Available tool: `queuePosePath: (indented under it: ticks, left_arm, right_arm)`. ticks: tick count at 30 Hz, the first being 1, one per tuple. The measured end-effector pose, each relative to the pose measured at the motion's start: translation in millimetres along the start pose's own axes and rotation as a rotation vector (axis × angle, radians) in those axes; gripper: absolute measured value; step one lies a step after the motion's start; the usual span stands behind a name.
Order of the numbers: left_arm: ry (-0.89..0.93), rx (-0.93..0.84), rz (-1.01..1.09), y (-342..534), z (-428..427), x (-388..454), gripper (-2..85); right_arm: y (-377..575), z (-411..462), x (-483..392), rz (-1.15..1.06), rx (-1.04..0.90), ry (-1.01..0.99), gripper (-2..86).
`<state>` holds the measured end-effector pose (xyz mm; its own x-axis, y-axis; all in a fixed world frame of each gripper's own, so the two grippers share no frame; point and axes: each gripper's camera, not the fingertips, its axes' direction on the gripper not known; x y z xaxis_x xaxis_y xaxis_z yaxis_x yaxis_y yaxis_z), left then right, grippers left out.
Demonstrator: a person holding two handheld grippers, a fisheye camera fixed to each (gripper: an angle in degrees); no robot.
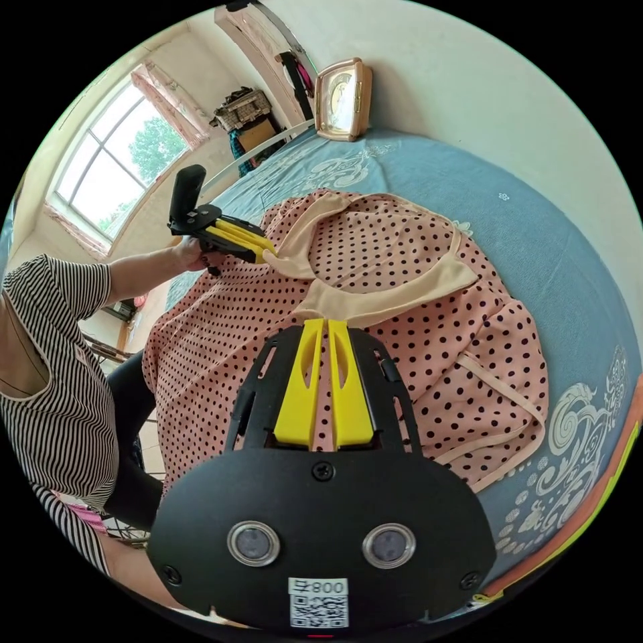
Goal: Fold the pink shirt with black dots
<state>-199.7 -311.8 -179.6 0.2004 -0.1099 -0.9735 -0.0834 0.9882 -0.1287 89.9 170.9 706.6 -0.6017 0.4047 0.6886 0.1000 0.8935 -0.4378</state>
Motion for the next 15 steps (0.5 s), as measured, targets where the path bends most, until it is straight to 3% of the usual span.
queuePosePath:
  ticks: [8,15]
  left_arm:
    - [-0.008,-0.005,-0.056,-11,-18,-19,6.7]
    - [-0.113,0.157,-0.139,-26,-63,-46,8.1]
  right_arm:
    - [-20,-2,6,0.011,-0.043,0.02,1.5]
    - [-30,-19,3,0.052,-0.028,0.076,3.1]
